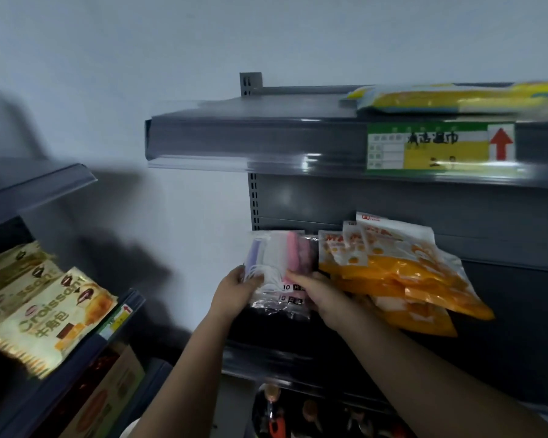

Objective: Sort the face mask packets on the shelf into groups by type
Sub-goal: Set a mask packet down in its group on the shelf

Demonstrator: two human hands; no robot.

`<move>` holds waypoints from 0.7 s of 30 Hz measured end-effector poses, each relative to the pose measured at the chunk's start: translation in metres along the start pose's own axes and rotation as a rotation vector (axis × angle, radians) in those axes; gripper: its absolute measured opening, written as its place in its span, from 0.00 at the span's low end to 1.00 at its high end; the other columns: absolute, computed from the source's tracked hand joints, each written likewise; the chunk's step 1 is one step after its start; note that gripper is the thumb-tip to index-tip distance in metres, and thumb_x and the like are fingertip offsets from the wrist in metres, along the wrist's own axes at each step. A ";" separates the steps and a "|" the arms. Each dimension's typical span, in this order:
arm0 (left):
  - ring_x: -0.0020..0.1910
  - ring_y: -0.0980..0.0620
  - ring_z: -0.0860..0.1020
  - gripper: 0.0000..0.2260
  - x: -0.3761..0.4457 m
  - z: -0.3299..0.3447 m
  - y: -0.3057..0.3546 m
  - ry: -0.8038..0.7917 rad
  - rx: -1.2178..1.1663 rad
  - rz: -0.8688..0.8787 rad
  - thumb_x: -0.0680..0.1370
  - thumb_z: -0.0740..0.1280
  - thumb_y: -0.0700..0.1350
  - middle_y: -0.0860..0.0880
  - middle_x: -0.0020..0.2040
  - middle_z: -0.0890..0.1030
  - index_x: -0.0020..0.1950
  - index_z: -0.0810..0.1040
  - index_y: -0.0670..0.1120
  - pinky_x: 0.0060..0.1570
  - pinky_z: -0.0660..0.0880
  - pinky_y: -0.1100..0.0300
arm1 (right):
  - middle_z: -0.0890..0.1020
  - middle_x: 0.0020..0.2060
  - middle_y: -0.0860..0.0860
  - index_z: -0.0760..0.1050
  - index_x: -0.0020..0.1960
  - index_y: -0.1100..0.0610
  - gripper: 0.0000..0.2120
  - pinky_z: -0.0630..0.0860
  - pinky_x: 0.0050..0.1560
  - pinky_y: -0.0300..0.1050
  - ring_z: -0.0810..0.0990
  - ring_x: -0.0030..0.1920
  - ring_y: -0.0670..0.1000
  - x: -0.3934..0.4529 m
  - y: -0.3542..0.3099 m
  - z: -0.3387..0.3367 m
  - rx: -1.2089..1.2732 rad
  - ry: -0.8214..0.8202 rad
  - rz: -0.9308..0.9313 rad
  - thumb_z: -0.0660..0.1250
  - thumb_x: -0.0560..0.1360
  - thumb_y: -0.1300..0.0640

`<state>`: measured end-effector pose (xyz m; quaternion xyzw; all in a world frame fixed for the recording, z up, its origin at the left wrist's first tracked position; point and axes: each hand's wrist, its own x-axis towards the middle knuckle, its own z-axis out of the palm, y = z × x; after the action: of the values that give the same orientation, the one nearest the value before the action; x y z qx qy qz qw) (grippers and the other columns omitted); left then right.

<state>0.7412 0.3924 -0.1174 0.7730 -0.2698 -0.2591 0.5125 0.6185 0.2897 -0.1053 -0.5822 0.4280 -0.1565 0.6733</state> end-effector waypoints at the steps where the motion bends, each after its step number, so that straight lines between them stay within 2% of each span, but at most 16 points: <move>1: 0.59 0.45 0.77 0.19 0.001 -0.002 0.000 0.006 -0.020 -0.025 0.76 0.68 0.47 0.41 0.61 0.78 0.65 0.74 0.42 0.63 0.71 0.52 | 0.81 0.54 0.53 0.74 0.60 0.57 0.22 0.75 0.45 0.45 0.79 0.52 0.54 0.002 -0.001 0.001 0.000 0.010 0.006 0.72 0.70 0.49; 3: 0.62 0.45 0.75 0.27 0.002 -0.005 -0.002 -0.005 -0.063 -0.068 0.74 0.70 0.46 0.40 0.65 0.75 0.71 0.67 0.42 0.65 0.69 0.53 | 0.80 0.53 0.54 0.73 0.61 0.58 0.25 0.75 0.44 0.44 0.79 0.50 0.54 0.005 -0.001 0.003 -0.005 0.037 0.013 0.73 0.68 0.48; 5: 0.63 0.44 0.74 0.30 -0.001 -0.005 -0.003 -0.036 -0.081 -0.071 0.73 0.72 0.46 0.40 0.67 0.73 0.73 0.65 0.44 0.66 0.69 0.52 | 0.79 0.56 0.55 0.72 0.63 0.58 0.38 0.77 0.53 0.49 0.79 0.53 0.55 0.009 -0.001 0.005 -0.029 0.044 0.038 0.76 0.58 0.44; 6: 0.65 0.44 0.73 0.31 -0.003 -0.006 -0.004 -0.046 -0.075 -0.068 0.73 0.72 0.46 0.40 0.69 0.71 0.74 0.64 0.46 0.67 0.68 0.51 | 0.79 0.57 0.55 0.71 0.63 0.59 0.41 0.76 0.57 0.53 0.79 0.55 0.57 0.011 0.000 0.006 -0.043 0.048 0.049 0.77 0.55 0.44; 8: 0.67 0.43 0.72 0.33 -0.006 -0.008 -0.007 -0.048 -0.054 -0.051 0.73 0.72 0.47 0.40 0.70 0.70 0.75 0.62 0.47 0.68 0.68 0.50 | 0.80 0.55 0.57 0.72 0.60 0.62 0.34 0.76 0.59 0.55 0.79 0.54 0.58 0.011 0.003 0.008 -0.056 0.047 0.047 0.79 0.59 0.50; 10: 0.66 0.44 0.72 0.33 -0.011 -0.010 -0.011 -0.034 -0.046 -0.011 0.72 0.73 0.46 0.41 0.68 0.71 0.74 0.63 0.46 0.66 0.69 0.53 | 0.82 0.51 0.57 0.74 0.57 0.62 0.26 0.79 0.55 0.53 0.81 0.51 0.56 0.008 0.007 0.009 -0.067 0.055 0.026 0.78 0.64 0.56; 12: 0.62 0.46 0.74 0.32 -0.019 -0.011 -0.014 -0.004 -0.051 0.041 0.72 0.73 0.43 0.42 0.63 0.74 0.73 0.65 0.46 0.61 0.70 0.57 | 0.82 0.51 0.57 0.74 0.58 0.62 0.24 0.79 0.45 0.46 0.81 0.48 0.53 0.007 0.015 0.008 -0.070 0.063 -0.030 0.77 0.65 0.59; 16: 0.47 0.52 0.79 0.29 -0.032 -0.012 -0.018 0.000 -0.118 0.172 0.70 0.73 0.36 0.49 0.54 0.76 0.66 0.67 0.54 0.46 0.78 0.63 | 0.78 0.56 0.54 0.66 0.67 0.60 0.32 0.76 0.41 0.36 0.79 0.51 0.52 -0.009 0.024 0.008 -0.071 0.061 -0.169 0.76 0.67 0.63; 19: 0.41 0.60 0.79 0.33 -0.038 -0.012 -0.011 0.000 -0.164 0.255 0.70 0.72 0.32 0.54 0.51 0.75 0.66 0.64 0.56 0.35 0.77 0.69 | 0.74 0.54 0.50 0.63 0.67 0.56 0.32 0.73 0.32 0.27 0.76 0.46 0.44 -0.024 0.019 0.004 -0.113 0.040 -0.308 0.73 0.68 0.66; 21: 0.38 0.65 0.80 0.33 -0.043 -0.009 -0.002 0.007 -0.180 0.316 0.70 0.70 0.29 0.57 0.51 0.74 0.65 0.63 0.57 0.33 0.76 0.70 | 0.74 0.56 0.50 0.61 0.69 0.56 0.34 0.72 0.31 0.25 0.75 0.45 0.41 -0.030 0.015 0.001 -0.133 0.047 -0.392 0.73 0.68 0.67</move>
<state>0.7161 0.4282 -0.1108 0.6730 -0.3619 -0.1959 0.6146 0.5975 0.3158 -0.1074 -0.6937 0.3314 -0.2697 0.5799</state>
